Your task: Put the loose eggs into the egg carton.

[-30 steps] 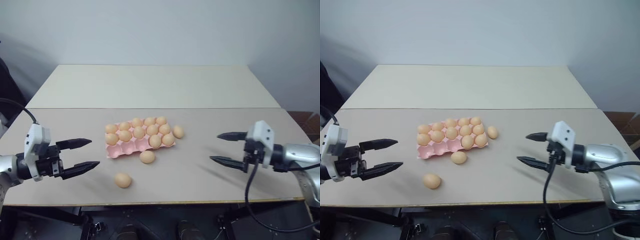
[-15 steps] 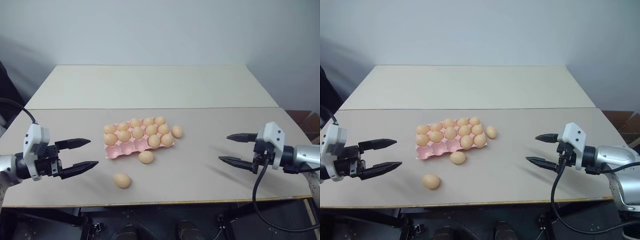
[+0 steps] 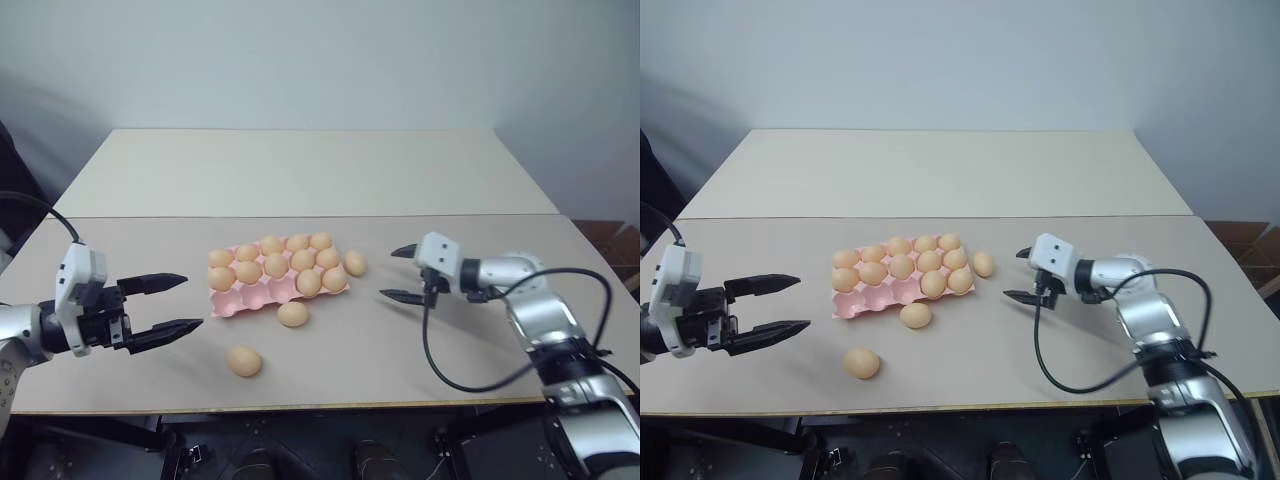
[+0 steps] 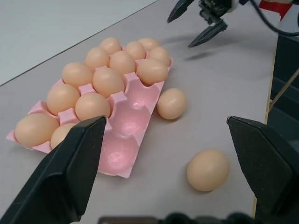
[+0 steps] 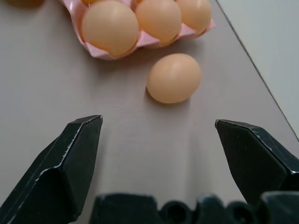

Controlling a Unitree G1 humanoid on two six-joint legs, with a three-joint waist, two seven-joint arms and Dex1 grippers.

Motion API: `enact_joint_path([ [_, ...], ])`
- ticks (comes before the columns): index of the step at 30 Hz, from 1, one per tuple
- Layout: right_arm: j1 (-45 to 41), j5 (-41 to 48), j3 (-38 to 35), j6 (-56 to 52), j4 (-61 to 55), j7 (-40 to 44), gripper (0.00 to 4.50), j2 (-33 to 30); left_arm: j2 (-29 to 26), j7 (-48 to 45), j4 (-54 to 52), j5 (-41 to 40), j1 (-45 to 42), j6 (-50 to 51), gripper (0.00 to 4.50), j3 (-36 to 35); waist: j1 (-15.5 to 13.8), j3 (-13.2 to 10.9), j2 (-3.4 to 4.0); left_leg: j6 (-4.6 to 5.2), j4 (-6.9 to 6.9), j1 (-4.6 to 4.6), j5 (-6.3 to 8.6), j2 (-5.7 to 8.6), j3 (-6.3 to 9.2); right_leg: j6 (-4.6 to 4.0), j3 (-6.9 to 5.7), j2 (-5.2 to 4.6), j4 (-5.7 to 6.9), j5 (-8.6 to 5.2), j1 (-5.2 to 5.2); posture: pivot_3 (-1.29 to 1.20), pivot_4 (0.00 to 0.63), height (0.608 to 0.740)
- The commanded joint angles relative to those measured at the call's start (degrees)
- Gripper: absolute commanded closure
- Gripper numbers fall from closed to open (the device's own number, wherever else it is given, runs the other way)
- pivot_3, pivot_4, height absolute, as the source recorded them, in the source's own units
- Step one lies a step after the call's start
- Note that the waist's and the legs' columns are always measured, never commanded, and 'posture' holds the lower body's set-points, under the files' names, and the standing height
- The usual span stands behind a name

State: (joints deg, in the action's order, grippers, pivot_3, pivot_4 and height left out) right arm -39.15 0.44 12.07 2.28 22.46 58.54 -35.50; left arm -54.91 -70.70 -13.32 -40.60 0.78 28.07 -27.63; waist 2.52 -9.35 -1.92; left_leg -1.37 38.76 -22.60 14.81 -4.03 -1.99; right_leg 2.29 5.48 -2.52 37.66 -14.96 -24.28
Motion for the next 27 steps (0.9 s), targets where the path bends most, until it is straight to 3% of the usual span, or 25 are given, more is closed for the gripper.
enact_joint_path([
  [1,-5.2,-3.2,1.3,5.2,7.8,-2.4,0.01,3.4,0.2,0.3,-2.4,-0.5,0.7,-0.9,0.00,-1.4,0.1,0.0,0.00,0.00,0.00,0.00,0.00,0.00,0.00,0.00,0.01,0.00,0.00,0.00,0.00,0.00,0.150,0.740],
  [8,-13.7,-10.9,4.7,10.5,24.2,-11.0,0.01,9.9,0.5,1.2,-4.0,-0.7,1.8,-0.7,0.00,-2.5,0.6,0.0,0.02,-0.02,0.01,0.04,-0.01,-0.01,0.01,-0.02,0.01,0.01,0.10,0.01,0.00,0.00,0.150,0.740],
  [18,-16.4,-11.1,4.3,12.5,29.7,-12.3,0.01,14.2,0.3,1.5,-4.5,-1.0,2.8,-0.7,0.00,-3.4,1.9,0.0,0.02,-0.02,0.01,0.15,-0.01,-0.01,0.01,-0.02,0.04,0.00,0.20,0.01,0.06,0.00,0.150,0.740],
  [21,-15.9,-10.9,4.1,12.8,29.8,-12.1,0.60,14.4,0.3,1.4,-4.5,-0.9,2.7,-0.6,0.00,-3.5,2.2,0.0,0.02,-0.02,0.00,0.16,-0.01,-0.01,0.01,-0.02,0.05,0.00,0.23,0.01,0.06,0.00,0.150,0.740],
  [27,-14.5,-10.2,3.5,12.6,27.9,-11.4,2.73,13.9,0.1,1.1,-4.3,-0.8,2.7,-0.6,0.00,-3.5,2.5,0.0,0.03,-0.02,0.01,0.13,-0.01,-0.01,0.03,-0.02,0.03,-0.01,0.21,0.01,0.05,0.00,0.150,0.740],
])
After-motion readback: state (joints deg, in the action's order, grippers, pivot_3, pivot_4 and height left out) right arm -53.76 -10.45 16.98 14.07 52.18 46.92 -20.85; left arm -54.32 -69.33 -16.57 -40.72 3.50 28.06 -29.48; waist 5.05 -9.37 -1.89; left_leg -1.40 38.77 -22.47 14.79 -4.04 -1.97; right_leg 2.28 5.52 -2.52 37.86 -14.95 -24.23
